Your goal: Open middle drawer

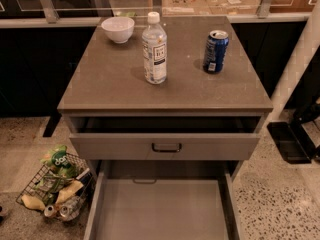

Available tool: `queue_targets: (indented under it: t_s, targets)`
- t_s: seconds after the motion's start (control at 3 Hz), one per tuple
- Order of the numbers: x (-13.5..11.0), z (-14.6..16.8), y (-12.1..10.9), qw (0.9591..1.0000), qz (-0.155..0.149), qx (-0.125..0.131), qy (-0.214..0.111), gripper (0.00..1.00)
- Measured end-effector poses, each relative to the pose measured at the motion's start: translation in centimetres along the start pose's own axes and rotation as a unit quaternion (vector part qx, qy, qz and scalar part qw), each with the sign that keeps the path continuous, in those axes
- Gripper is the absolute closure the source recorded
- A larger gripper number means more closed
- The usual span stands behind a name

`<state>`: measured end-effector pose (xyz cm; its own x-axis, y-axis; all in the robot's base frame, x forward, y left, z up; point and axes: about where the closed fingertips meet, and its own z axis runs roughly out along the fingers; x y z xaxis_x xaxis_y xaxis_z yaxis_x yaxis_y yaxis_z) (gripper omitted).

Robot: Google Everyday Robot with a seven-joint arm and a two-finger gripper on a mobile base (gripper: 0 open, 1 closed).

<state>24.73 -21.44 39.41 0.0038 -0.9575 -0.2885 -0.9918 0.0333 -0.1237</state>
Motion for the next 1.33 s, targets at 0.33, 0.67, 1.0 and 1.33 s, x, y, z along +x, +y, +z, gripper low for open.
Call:
queue_targets:
  t_s: [0.33,0.67,1.0,1.33]
  targets:
    - [-1.6,2.0,-0.2,0.9997,-0.021,-0.012,-0.007,1.00]
    - [-3.7,3.7,-0.8,0.9988,-0.041,-0.015,-0.022,1.00]
    - [-5.9,4.3,-3.0,0.9976,-0.061,0.007,-0.032,1.00]
    - [-6.9,3.8,-5.3,0.9963,-0.068,0.037,-0.037,1.00]
